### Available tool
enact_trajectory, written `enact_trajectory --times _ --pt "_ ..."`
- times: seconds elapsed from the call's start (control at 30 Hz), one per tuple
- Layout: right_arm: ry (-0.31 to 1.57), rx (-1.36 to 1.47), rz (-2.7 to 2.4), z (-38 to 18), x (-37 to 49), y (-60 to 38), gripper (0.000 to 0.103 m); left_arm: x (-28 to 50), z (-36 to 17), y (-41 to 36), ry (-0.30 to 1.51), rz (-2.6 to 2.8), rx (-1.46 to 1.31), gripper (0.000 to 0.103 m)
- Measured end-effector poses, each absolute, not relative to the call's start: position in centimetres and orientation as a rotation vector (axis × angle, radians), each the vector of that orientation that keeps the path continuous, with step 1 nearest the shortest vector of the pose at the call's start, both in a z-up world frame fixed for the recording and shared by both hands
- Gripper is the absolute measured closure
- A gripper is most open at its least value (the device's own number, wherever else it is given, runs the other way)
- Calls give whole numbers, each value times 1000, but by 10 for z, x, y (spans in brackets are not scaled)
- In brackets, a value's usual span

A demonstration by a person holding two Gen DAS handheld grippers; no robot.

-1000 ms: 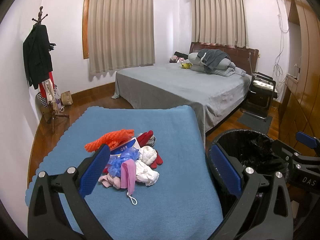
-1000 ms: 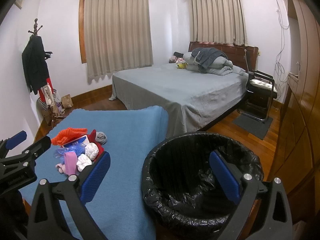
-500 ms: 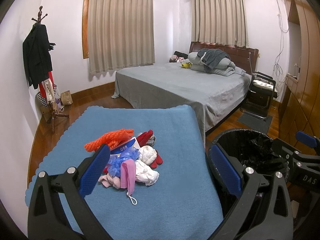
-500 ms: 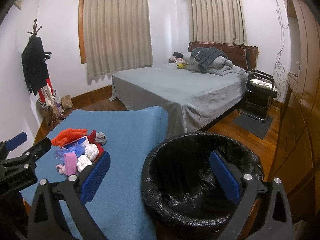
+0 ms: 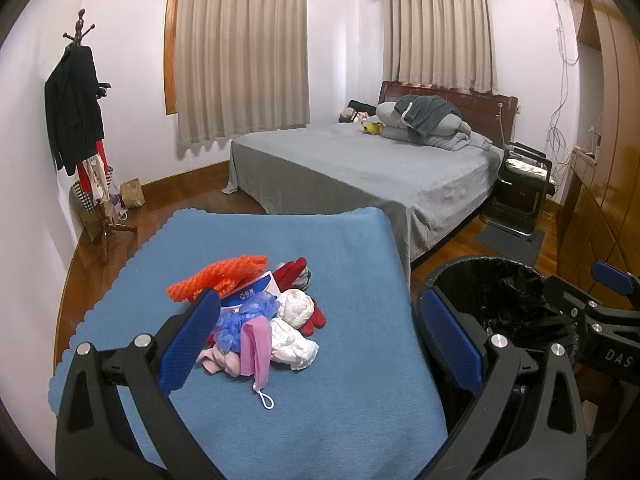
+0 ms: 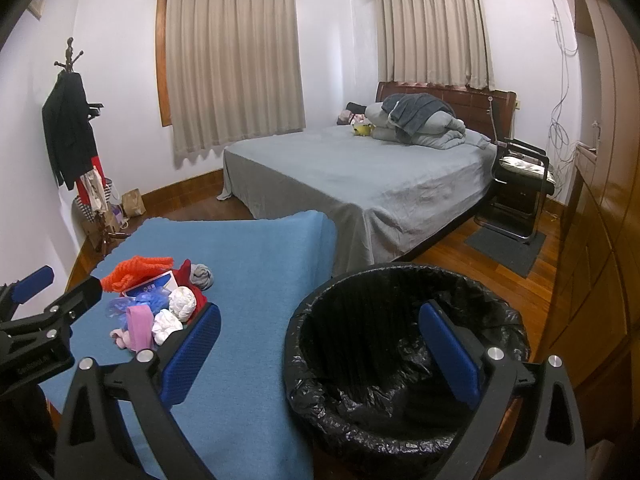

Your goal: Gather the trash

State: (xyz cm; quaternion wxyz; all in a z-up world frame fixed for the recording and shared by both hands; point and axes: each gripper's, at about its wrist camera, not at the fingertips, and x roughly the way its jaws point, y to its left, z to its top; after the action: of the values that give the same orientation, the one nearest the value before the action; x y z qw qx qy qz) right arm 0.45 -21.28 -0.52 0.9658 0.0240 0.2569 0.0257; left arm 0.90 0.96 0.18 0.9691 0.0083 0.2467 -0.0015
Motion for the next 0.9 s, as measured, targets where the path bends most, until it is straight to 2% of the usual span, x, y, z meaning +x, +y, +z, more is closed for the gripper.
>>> enact_trajectory --times 0.43,0.9 --pt "547 47 71 -25 23 -195 6 4 -23 23 486 28 22 5" --pt "582 16 209 -69 72 -119 6 26 -62 114 539 192 3 5"
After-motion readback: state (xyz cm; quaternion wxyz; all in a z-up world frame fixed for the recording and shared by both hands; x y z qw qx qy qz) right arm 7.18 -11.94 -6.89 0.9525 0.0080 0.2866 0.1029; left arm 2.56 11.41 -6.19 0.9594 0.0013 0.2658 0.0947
